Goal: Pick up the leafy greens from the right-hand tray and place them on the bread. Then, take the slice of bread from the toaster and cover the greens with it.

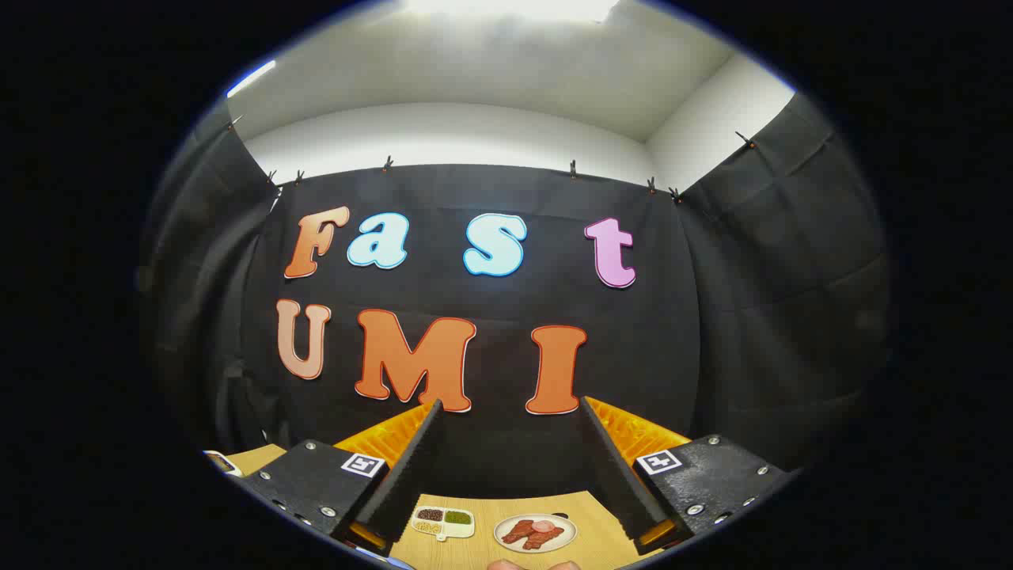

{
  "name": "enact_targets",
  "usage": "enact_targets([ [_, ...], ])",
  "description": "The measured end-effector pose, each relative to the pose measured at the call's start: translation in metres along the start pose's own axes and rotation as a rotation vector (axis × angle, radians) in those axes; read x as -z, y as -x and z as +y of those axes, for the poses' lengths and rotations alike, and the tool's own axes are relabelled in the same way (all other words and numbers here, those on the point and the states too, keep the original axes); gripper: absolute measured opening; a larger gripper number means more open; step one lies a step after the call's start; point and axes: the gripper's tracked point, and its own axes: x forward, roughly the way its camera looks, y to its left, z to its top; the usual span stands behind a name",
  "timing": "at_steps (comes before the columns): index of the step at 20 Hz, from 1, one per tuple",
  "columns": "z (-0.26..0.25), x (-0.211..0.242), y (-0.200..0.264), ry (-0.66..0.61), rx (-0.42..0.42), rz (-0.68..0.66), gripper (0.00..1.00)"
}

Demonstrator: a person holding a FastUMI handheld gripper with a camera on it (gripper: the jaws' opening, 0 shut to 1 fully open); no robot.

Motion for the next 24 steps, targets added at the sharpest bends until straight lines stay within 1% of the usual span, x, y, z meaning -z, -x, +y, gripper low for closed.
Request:
enact_targets([
  [3,0.001,-0.001,-0.001,-0.015,-0.005,0.011,0.99],
  [6,-0.004,-0.006,-0.001,0.005,0.006,0.0,0.99],
  [11,0.007,-0.017,0.002,0.019,-0.024,-0.014,0.99],
  [15,0.01,-0.026,0.003,0.03,-0.03,-0.024,0.99],
  [19,0.014,-0.006,0.003,0.026,-0.045,0.029,1.0],
  [24,0.006,0.052,0.001,0.01,-0.033,0.183,1.0],
])
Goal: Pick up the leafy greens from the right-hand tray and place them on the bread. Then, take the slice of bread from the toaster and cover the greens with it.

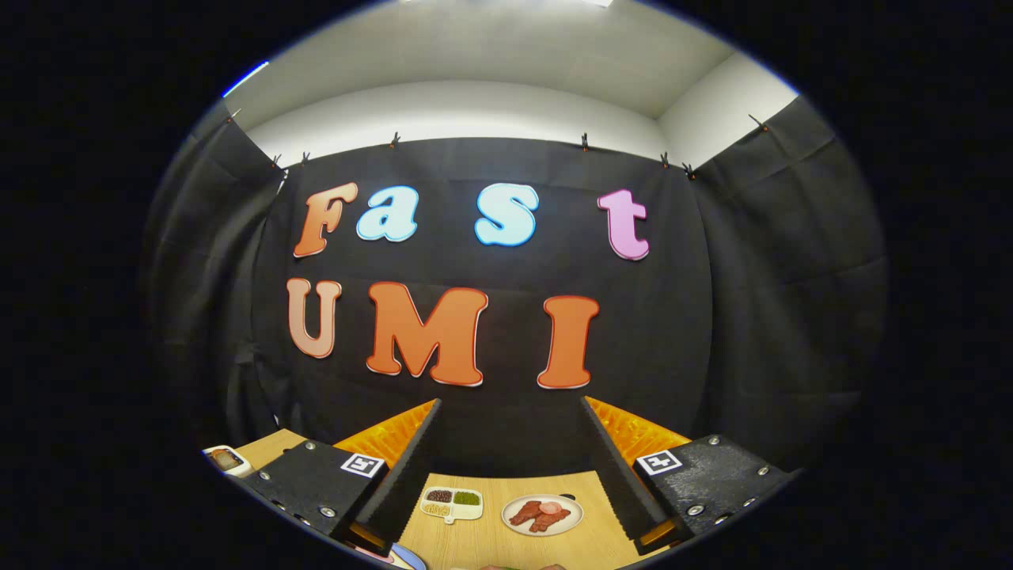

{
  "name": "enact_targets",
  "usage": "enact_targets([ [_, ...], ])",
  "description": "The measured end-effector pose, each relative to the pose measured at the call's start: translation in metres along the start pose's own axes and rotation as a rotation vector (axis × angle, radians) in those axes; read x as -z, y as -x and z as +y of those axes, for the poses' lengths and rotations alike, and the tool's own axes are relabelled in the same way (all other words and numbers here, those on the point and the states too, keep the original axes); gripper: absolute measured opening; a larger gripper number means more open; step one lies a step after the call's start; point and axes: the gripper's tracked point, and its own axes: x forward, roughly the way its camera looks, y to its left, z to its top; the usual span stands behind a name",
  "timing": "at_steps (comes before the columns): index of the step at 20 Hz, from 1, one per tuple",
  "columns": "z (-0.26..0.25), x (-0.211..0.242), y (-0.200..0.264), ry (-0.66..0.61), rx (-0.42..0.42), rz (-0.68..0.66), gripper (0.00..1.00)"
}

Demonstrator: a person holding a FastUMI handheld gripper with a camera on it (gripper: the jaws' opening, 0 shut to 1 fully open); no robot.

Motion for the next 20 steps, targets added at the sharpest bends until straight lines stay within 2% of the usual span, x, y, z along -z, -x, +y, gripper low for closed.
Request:
enact_targets([
  [4,-0.005,0.051,-0.006,-0.029,0.001,0.154,1.0],
  [10,-0.006,0.14,-0.003,0.002,-0.014,0.415,1.0],
  [16,0.001,0.254,0.025,0.01,-0.061,0.778,0.97],
  [20,0.009,0.299,0.043,-0.026,-0.06,0.938,0.95],
])
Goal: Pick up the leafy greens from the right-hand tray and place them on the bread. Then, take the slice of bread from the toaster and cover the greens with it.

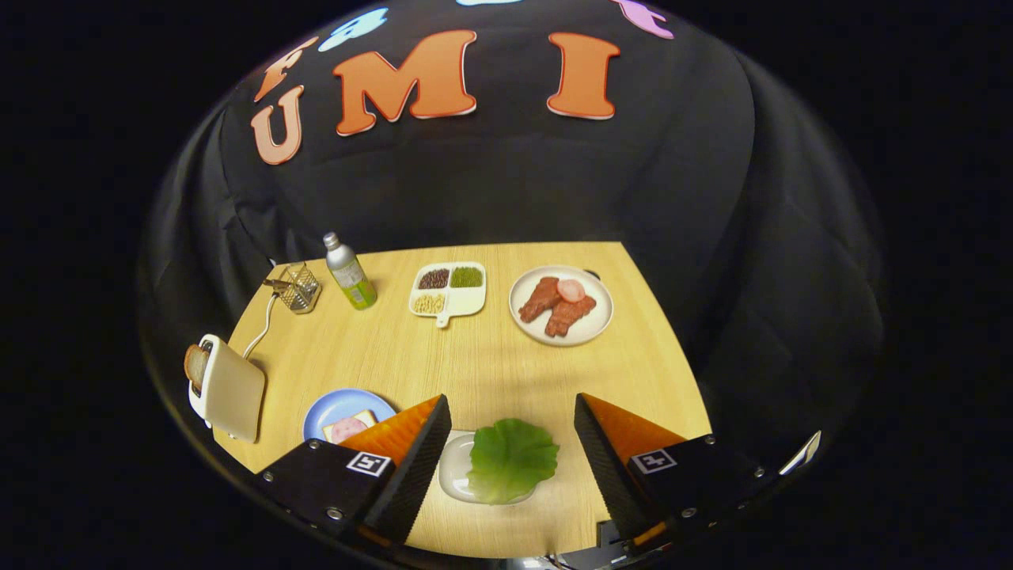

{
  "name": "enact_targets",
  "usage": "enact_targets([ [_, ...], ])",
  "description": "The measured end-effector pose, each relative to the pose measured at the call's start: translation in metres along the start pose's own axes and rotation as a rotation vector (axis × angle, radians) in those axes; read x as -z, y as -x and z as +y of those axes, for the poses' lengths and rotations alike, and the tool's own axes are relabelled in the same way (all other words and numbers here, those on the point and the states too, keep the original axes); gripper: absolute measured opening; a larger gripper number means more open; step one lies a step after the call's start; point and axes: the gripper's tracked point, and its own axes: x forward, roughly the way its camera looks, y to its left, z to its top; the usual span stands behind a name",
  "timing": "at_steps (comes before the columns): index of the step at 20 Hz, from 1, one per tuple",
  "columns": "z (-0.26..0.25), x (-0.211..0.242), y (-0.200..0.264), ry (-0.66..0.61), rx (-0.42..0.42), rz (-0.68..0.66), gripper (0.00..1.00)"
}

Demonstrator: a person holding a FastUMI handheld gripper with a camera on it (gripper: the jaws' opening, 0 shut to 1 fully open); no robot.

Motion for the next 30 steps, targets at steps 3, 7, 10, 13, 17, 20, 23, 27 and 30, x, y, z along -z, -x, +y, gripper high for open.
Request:
enact_targets([
  [3,0.0,0.043,-0.023,-0.031,-0.001,0.133,0.92],
  [7,0.006,0.096,-0.053,-0.084,-0.013,0.295,0.9],
  [10,0.011,0.125,-0.069,-0.102,-0.011,0.383,0.89],
  [13,0.011,0.144,-0.084,-0.112,-0.001,0.445,0.89],
  [17,0.016,0.157,-0.1,-0.141,-0.002,0.496,0.79],
  [20,0.013,0.165,-0.112,-0.129,0.035,0.516,0.74],
  [23,0.011,0.168,-0.122,-0.135,0.063,0.516,0.69],
  [27,0.012,0.168,-0.122,-0.113,0.081,0.503,0.61],
  [30,0.012,0.168,-0.123,-0.146,0.096,0.508,0.53],
])
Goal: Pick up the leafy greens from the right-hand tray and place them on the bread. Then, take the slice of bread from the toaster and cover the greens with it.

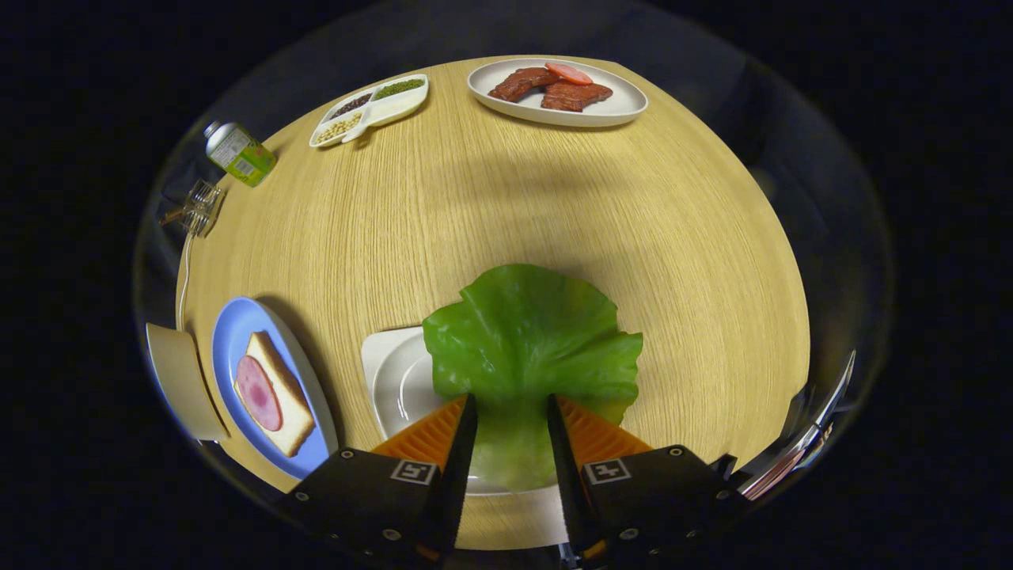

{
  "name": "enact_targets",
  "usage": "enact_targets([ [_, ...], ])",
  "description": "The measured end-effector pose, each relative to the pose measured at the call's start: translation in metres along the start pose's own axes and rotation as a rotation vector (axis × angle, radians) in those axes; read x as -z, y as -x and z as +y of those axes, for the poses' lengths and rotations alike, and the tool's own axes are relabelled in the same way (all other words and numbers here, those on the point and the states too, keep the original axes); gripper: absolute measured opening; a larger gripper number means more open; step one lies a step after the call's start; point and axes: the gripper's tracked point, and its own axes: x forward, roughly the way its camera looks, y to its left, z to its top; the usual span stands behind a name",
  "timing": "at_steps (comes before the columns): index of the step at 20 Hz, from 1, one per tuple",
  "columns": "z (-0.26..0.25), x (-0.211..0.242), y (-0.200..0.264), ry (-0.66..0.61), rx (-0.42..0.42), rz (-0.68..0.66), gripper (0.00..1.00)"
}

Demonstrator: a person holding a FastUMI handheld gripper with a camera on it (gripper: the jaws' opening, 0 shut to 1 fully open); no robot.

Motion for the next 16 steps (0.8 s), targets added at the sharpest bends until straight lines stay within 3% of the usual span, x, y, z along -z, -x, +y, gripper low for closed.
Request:
enact_targets([
  [5,-0.006,-0.001,0.0,-0.037,-0.005,-0.008,0.21],
  [9,-0.009,-0.002,0.0,-0.038,-0.024,-0.017,0.04],
  [16,0.034,-0.018,0.056,-0.038,-0.165,-0.112,0.02],
])
